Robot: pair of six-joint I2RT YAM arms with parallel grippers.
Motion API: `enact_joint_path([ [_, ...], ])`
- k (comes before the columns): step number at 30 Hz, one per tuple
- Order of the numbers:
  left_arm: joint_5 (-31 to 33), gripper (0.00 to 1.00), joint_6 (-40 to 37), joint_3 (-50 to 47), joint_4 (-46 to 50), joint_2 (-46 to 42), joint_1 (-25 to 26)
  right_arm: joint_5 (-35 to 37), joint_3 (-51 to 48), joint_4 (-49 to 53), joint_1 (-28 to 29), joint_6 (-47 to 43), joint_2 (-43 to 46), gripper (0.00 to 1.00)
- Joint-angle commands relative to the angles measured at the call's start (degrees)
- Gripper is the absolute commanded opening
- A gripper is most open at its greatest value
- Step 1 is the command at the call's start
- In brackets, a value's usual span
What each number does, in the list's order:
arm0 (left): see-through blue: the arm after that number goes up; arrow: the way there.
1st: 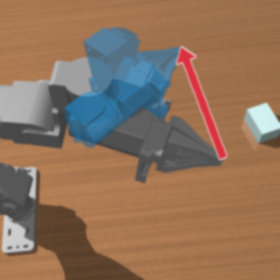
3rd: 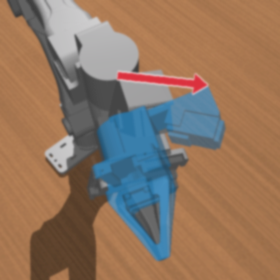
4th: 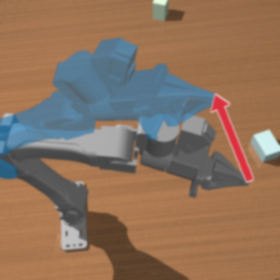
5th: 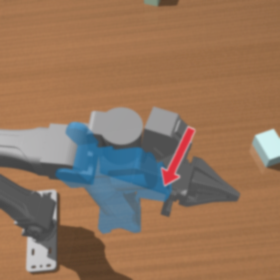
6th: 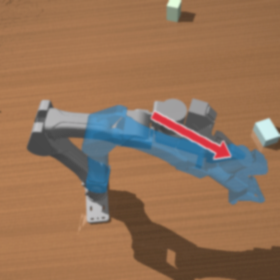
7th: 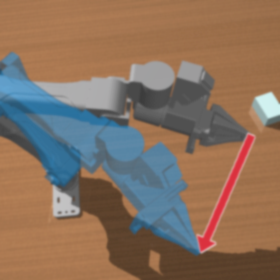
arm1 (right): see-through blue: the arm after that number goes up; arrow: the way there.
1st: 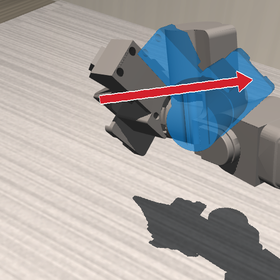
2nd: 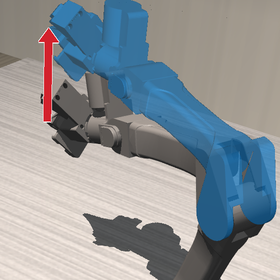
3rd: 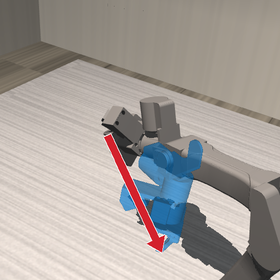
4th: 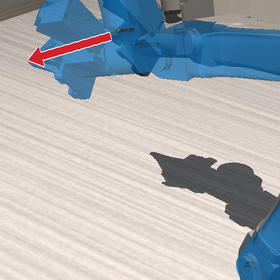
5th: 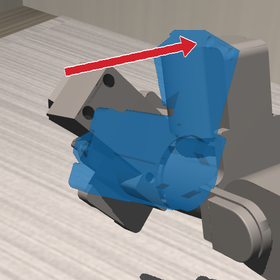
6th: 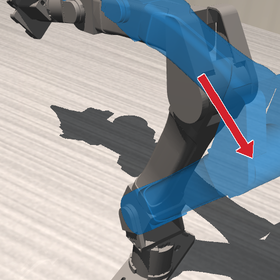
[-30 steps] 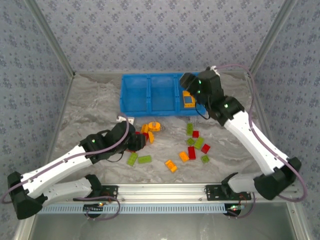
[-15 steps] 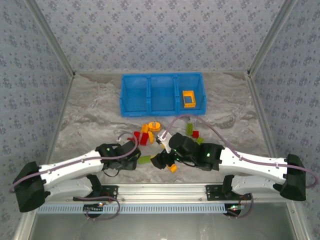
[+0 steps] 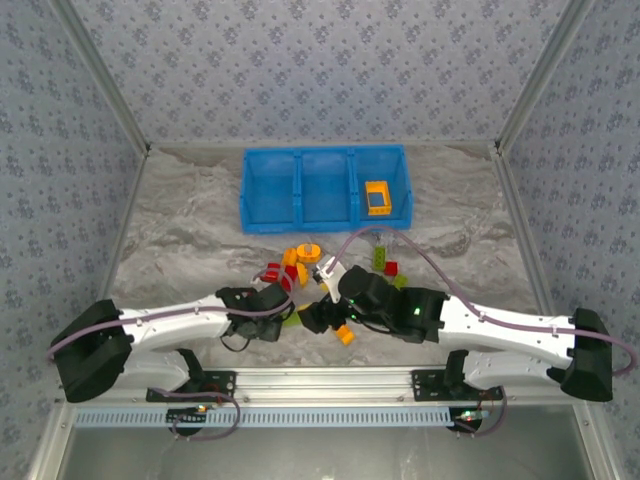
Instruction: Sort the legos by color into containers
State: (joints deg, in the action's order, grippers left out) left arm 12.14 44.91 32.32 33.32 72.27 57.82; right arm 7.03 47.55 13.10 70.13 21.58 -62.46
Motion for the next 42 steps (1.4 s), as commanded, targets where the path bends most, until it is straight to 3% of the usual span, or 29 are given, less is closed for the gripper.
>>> enact_joint_path([
  [1, -1.66, 0.48, -1.72, -0.95, -2.96, 1.50, -2.06, 2.11, 0.53, 1.09, -0.33, 1.35, 2.07, 0.79],
  [9, -0.77, 0.26, -1.76, 0.26, -0.71, 0.16, -1.11, 2.38, -0.22, 1.11, -1.90, 2.38, 3.04, 0.79],
  [18, 3.14, 0.21, 0.02, 12.99, 14.61, -10.80, 1.34, 5.12, 0.16, 1.06, -4.92, 3.29, 6.80, 0.78],
  [20, 3.73, 0.21, -1.15, 17.85, 16.40, -11.62, 0.02, 6.23, 1.01, 0.77, -5.50, 3.05, 7.49, 0.79],
  [22, 1.77, 0.21, -4.12, 22.56, 17.13, -10.40, -4.57, 7.17, 2.30, 0.62, -6.21, 2.60, 7.43, 0.79],
  [26, -4.28, 0.21, -12.86, 32.33, 14.13, -2.29, -17.13, 9.77, 4.70, -1.70, -7.74, 2.11, 6.20, 0.79],
  [30, -6.57, 0.20, -19.20, 45.17, 13.26, 12.91, -26.42, 10.54, 8.29, -1.66, -9.95, 2.76, 3.52, 0.79],
  [36, -6.67, 0.19, -21.91, 65.71, 17.15, 35.07, -33.78, 11.02, 10.66, -0.37, -10.98, 3.21, 2.05, 0.79],
  [42, -5.89, 0.19, -23.16, 81.76, 22.24, 51.04, -35.93, 11.16, 9.93, 0.92, -11.72, 4.34, 2.72, 0.79],
])
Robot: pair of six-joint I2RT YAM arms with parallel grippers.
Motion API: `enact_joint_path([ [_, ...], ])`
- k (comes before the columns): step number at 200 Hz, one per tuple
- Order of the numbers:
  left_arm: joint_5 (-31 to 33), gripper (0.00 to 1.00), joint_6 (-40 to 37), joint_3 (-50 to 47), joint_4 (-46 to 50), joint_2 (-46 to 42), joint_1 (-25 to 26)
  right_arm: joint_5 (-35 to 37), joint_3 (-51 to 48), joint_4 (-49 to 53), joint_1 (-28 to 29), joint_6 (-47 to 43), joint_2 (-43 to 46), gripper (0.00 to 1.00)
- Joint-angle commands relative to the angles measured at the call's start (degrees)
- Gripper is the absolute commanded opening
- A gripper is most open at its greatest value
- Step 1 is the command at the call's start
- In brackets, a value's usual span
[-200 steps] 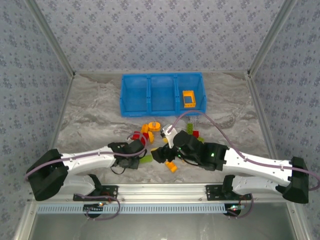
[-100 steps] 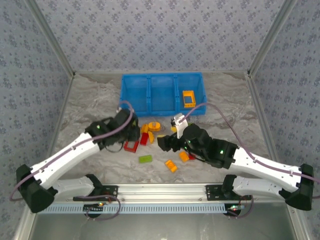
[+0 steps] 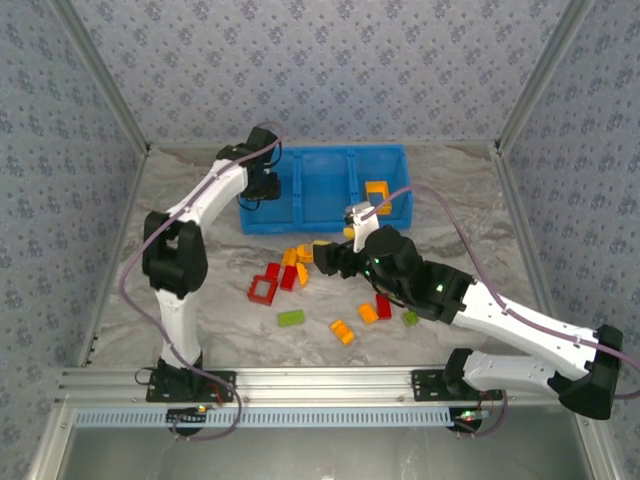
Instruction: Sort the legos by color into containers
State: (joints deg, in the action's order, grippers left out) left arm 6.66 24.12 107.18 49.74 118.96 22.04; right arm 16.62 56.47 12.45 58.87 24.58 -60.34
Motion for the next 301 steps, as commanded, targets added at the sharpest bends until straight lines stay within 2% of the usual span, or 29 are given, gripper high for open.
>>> enact_joint_path([
  [1, 0.01, 0.18, -2.56, 8.54, 6.66, 6.11, -0.16, 1.62, 0.68, 1.59, -0.56, 1.60, 0.83, 0.79],
  [45, -0.50, 0.22, -1.98, 9.96, 5.64, 11.98, -0.23, 1.83, -0.90, 2.01, -1.21, 2.61, 2.28, 0.80],
  [59, -0.74, 0.28, -1.71, 9.80, 5.46, 12.93, -0.20, 1.90, -1.01, 2.66, -1.39, 2.82, 2.55, 0.80],
  [79, -0.85, 0.32, -1.28, 8.99, 4.93, 13.49, -0.17, 2.44, -1.18, 4.10, -1.73, 3.07, 3.09, 0.80],
  [90, -0.74, 0.38, -1.05, 8.51, 4.76, 13.32, -0.16, 3.11, -1.36, 5.36, -2.08, 3.74, 3.50, 0.80],
  [110, -0.37, 0.45, -1.14, 8.07, 4.69, 12.33, 0.01, 4.94, -1.77, 9.02, -3.21, 6.18, 4.36, 0.80],
  [140, 0.79, 0.50, -1.69, 8.05, 4.49, 9.36, 0.67, 8.83, -2.68, 16.22, -4.87, 11.00, 5.62, 0.81],
  [168, 2.51, 0.51, -1.68, 8.97, 5.44, 6.29, 1.20, 13.53, -2.56, 27.17, -6.69, 21.50, 5.78, 0.80],
  [183, 4.54, 0.51, -1.17, 7.75, 4.63, 2.48, 1.83, 16.07, -2.67, 35.53, -8.86, 29.75, 5.76, 0.79],
  [198, 6.72, 0.52, -0.17, 3.48, 1.49, -3.34, 2.98, 15.55, -3.91, 40.79, -12.72, 36.26, 5.80, 0.79],
  [229, 10.14, 0.54, 3.95, -11.68, -9.05, -19.33, 6.78, 5.64, -9.44, 39.22, -22.49, 38.86, 6.45, 0.82],
  [245, 8.70, 0.56, 2.95, -21.78, -18.62, -29.49, 11.13, 1.32, -12.25, 37.91, -26.78, 38.70, 6.03, 0.83],
  [263, 0.20, 0.62, -0.59, -32.25, -29.50, -39.74, 17.28, -3.79, -15.04, 35.61, -31.32, 37.27, 4.21, 0.83],
  [280, -2.78, 0.63, 0.31, -39.56, -33.95, -46.88, 23.12, -8.39, -18.11, 31.13, -33.48, 35.55, 2.15, 0.81],
  [301, -2.49, 0.63, 3.53, -47.49, -36.99, -53.77, 30.05, -10.89, -19.94, 27.63, -33.79, 34.24, -0.52, 0.78],
])
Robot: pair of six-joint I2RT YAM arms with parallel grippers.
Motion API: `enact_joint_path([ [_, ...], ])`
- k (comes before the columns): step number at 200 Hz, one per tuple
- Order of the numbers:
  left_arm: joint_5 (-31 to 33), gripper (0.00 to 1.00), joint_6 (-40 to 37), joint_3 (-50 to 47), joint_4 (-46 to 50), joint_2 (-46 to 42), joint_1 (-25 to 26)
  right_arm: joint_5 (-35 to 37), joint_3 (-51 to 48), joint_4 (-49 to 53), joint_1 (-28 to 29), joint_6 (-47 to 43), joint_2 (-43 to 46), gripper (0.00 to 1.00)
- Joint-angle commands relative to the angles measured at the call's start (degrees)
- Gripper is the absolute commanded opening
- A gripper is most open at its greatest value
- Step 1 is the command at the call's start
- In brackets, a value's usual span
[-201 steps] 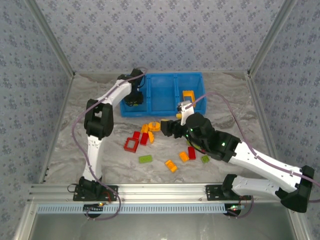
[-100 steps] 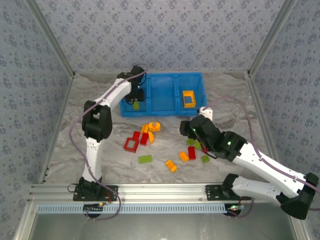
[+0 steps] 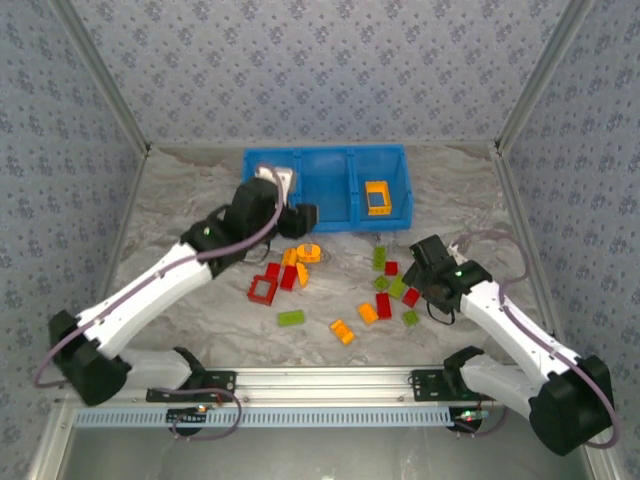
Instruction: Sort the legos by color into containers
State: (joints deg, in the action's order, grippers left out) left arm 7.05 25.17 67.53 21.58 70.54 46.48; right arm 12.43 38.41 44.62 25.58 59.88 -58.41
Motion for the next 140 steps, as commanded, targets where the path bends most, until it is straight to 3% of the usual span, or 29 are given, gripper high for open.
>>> enact_joint_path([
  [1, -2.73, 0.63, 2.59, -8.15, -8.88, -5.61, 5.89, -6.75, -1.91, -4.58, -0.47, -1.07, -2.56, 0.78],
  [26, 1.28, 0.63, 5.10, -13.57, -8.67, -10.43, 13.35, -7.79, -3.03, -7.40, -0.47, -1.75, -4.48, 0.77],
  [59, 3.57, 0.63, 8.21, -18.52, -9.38, -13.94, 18.71, -6.86, -3.98, -7.43, -0.65, -1.49, -6.22, 0.73],
  [140, 5.34, 0.63, 9.98, -20.40, -6.97, -17.03, 20.27, -6.73, -4.71, -12.80, -1.70, -3.43, -11.54, 0.58],
])
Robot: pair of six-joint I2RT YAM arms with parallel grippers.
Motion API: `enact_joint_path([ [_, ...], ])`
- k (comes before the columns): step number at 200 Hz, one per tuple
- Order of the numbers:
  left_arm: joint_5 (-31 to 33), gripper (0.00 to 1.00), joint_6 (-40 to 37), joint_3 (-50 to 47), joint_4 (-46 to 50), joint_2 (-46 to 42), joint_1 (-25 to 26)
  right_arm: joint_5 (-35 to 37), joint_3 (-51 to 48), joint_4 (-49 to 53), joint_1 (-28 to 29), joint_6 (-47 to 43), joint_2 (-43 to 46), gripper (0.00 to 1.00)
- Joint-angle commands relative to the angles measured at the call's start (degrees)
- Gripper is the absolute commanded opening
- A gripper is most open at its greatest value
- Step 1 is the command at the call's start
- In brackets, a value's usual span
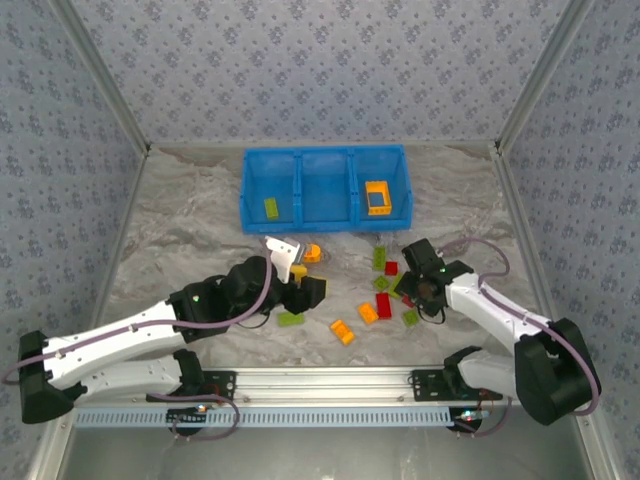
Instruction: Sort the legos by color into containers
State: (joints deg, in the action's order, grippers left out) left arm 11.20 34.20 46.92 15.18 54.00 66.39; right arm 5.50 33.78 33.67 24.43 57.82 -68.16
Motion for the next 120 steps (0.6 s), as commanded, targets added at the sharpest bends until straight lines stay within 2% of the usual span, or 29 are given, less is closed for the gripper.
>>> enact_joint_path([
  [1, 1.15, 0.63, 1.00, 0.24, -0.58, -0.48, 0.34, 0.16, -0.10, -1.85, -0.53, -1.34, -1.84, 0.58],
  [17, 0.93, 0.62, 1.04, 0.27, -0.87, -0.26, 0.32, 0.63, -0.12, -1.98, -0.61, -1.34, -2.60, 0.51],
  [39, 1.09, 0.62, 0.89, 0.37, -0.56, -0.43, 0.32, 1.98, -0.12, -1.21, -0.53, -1.09, -2.16, 0.37],
  [65, 1.38, 0.62, 0.67, 0.81, 0.18, -0.72, 0.39, 6.92, 1.93, 3.93, 1.68, -1.41, 1.54, 0.25],
  [95, 5.08, 0.62, 0.31, 2.18, 2.97, -1.14, 1.31, 14.09, 10.08, 8.60, 10.28, -5.29, 3.86, 0.23],
  [120, 12.34, 0.61, 0.98, 3.22, 6.64, -3.10, 2.75, 16.31, 23.31, 7.60, 19.88, -13.45, -4.51, 0.24],
])
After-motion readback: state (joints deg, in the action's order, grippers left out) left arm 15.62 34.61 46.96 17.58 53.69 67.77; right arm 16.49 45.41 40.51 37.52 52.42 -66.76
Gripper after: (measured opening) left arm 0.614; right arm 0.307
